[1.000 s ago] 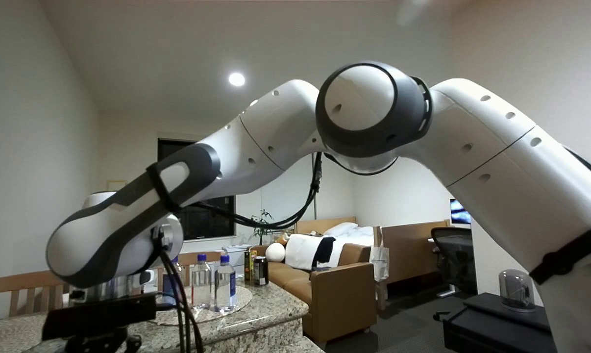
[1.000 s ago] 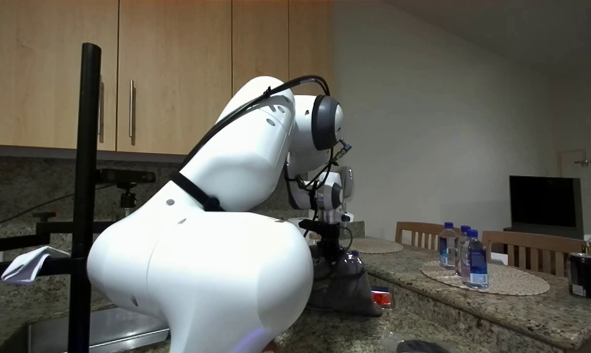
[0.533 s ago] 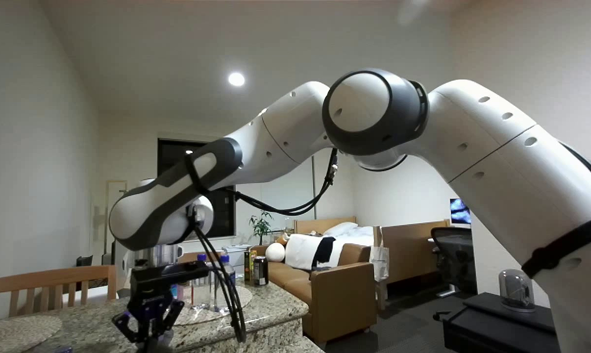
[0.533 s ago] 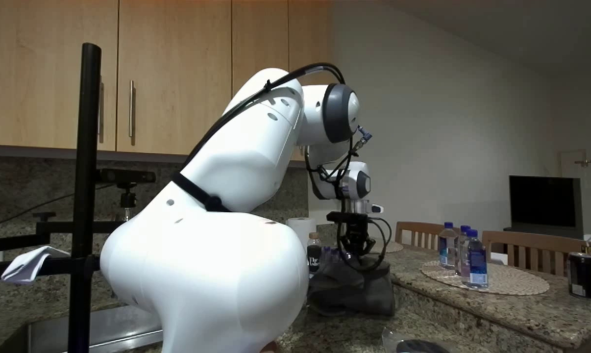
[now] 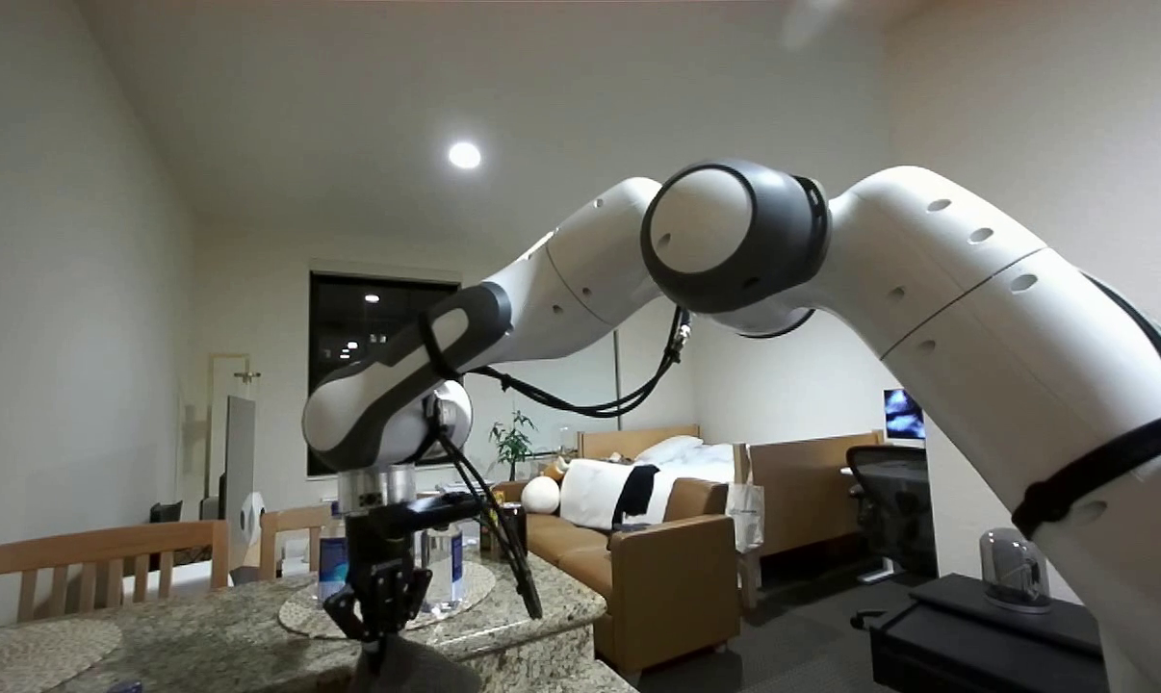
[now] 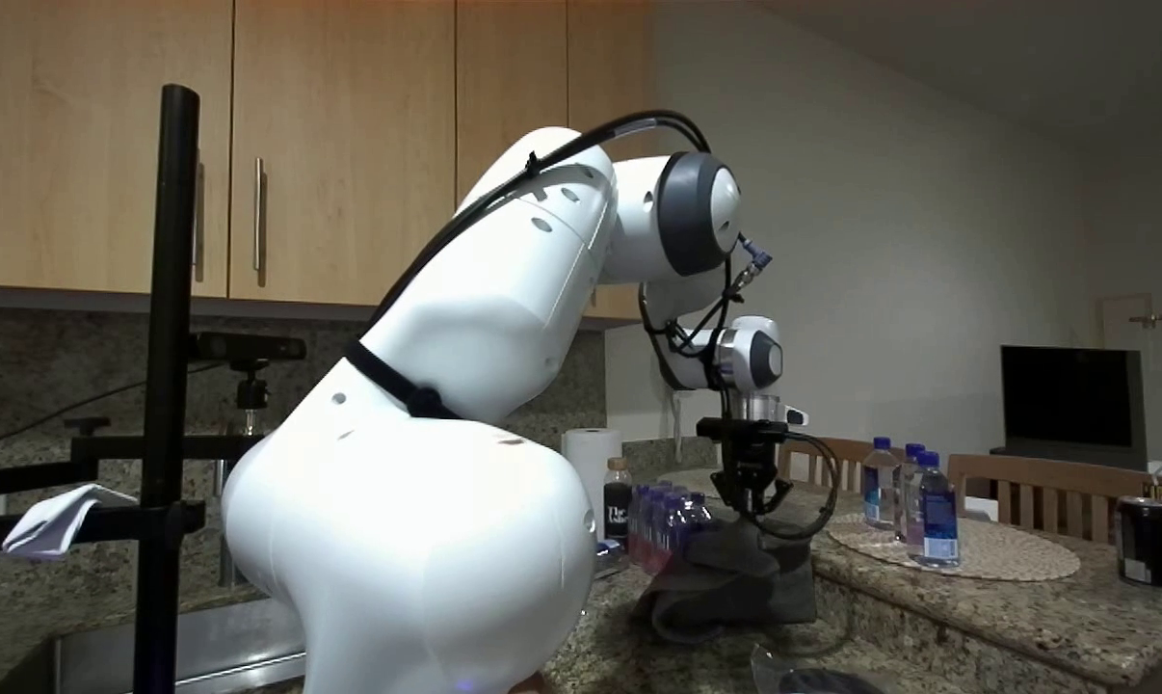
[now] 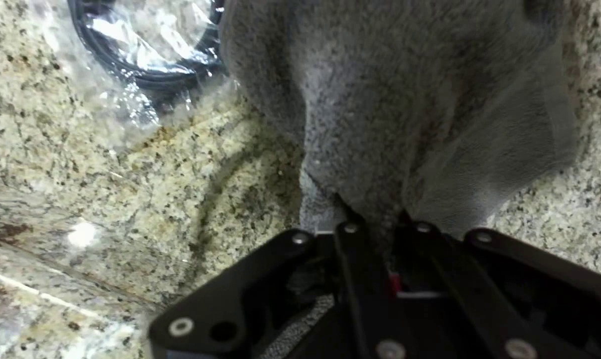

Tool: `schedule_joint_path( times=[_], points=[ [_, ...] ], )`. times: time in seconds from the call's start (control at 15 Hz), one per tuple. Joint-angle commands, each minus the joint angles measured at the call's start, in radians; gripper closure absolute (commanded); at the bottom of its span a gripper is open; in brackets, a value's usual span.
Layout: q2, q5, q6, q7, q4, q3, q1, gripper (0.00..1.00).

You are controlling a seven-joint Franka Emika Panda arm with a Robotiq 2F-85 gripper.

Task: Slide the grey mat to the right

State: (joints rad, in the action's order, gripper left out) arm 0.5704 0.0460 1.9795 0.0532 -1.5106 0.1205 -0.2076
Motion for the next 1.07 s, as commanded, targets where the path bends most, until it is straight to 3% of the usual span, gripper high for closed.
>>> schedule_joint_path(
  times=[0.0, 0.2, 1.0],
  points=[
    [-0.049, -0.022, -0.080, -0.084, -0.034, -0.002, 0.051, 0.90],
    [-0.055, -0.001, -0.067, -0.104, -0.048, -0.023, 0.075, 0.90],
    [-0.044, 0.015, -0.219, -0.217, -0.107, -0.078, 0.178, 0.90]
  ],
)
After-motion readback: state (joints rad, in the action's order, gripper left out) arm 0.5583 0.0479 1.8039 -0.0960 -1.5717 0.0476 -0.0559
